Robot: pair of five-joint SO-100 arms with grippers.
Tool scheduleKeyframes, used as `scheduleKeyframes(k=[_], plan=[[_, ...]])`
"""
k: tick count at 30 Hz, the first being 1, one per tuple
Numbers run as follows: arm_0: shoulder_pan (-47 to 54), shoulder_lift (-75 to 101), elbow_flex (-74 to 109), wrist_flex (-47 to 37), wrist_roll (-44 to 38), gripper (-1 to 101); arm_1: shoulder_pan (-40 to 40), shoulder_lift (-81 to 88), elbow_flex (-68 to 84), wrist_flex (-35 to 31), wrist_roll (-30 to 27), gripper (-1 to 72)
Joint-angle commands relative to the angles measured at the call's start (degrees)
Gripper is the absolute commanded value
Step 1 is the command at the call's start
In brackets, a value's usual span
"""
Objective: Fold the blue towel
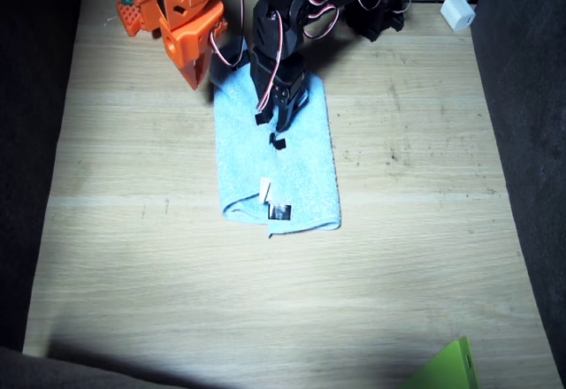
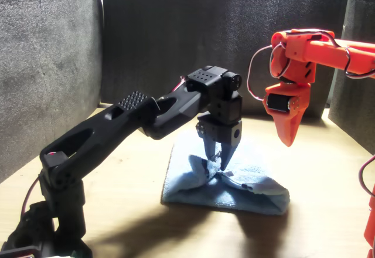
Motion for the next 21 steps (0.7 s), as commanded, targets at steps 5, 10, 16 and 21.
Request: scheduleKeyframes(k=[5,10,16,21], plan=[[-0.5,0.3,-6.2,0.9,3.7,19,0.8,1.3,0.6,0.4,0.8,2.5],[-2.2,-0.8,-8.3,0.8,6.8,17,1.1,0.0,0.6,-0.1,0.9,2.5],[-6.1,-3.7,-11.3,0.4,11.3,16,0.8,-1.1,0.6,-0.6,0.8,2.5],[-8.6,-7.2,-14.9,0.3,16.7,15,1.0,-2.7,0.6,-1.2,0.9,2.5]])
